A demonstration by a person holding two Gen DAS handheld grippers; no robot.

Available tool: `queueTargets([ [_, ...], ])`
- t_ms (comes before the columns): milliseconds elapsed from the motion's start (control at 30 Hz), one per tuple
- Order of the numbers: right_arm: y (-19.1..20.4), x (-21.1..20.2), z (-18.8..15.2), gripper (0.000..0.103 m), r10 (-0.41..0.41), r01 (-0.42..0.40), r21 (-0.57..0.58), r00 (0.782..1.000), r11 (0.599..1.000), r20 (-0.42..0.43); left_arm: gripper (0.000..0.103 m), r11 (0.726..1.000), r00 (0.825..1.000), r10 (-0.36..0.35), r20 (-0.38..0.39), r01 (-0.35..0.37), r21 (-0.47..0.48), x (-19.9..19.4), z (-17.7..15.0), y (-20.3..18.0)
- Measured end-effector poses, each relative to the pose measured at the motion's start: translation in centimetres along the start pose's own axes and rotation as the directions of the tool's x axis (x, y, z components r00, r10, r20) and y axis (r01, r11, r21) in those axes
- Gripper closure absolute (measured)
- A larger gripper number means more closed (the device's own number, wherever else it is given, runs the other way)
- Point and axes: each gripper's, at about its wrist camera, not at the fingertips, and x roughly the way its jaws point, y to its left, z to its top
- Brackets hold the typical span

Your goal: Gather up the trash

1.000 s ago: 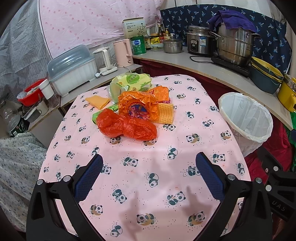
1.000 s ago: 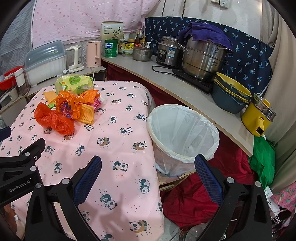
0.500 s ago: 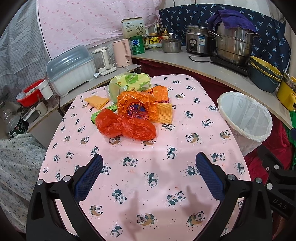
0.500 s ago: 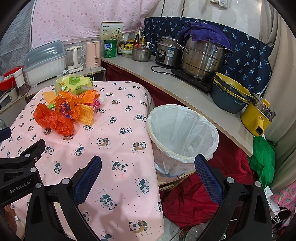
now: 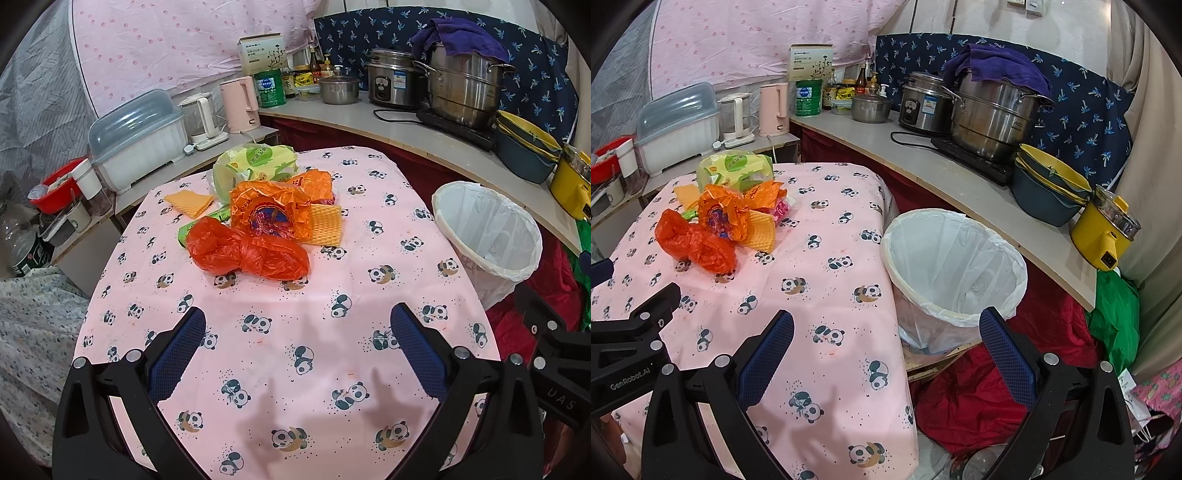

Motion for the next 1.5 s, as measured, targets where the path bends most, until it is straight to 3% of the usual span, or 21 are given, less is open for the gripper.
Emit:
queueTargets([
  [433,0.3,1.5,1.3,0.007,0.005,-0.005,0.015,1.0,1.0,0.005,0.007,0.998,0.999,-0.042,-0.008,0.041,-0.056,1.5,0.8,2.3],
  [733,3.6,3.3,3.3,0.007,0.044,-0.044,-0.018,0.999,0.999,0.019,0.007,0.994,1.0,-0.002,-0.014,0.0,-0.113,3.8,1.6,6.4],
  [1067,10.0,7.5,7.5,0.013,0.168,-0.164,-0.082,0.985,0.983,0.036,0.007,0.986,1.0,0.014,-0.022,-0.017,-0.166,7.7,3.5,11.2],
  [1300,14.7,11.1,9.7,0.026,0.262,-0.257,-0.127,0.965,0.958,0.022,0.007,0.985,0.998,-0.033,-0.054,0.023,-0.17,11.9,4.5,12.5],
  [1500,17.3,14.4,10.6,0.029,0.331,-0.33,-0.146,0.943,0.933,-0.022,0.008,0.984,0.994,-0.061,-0.089,0.045,-0.173,15.3,4.5,13.2],
])
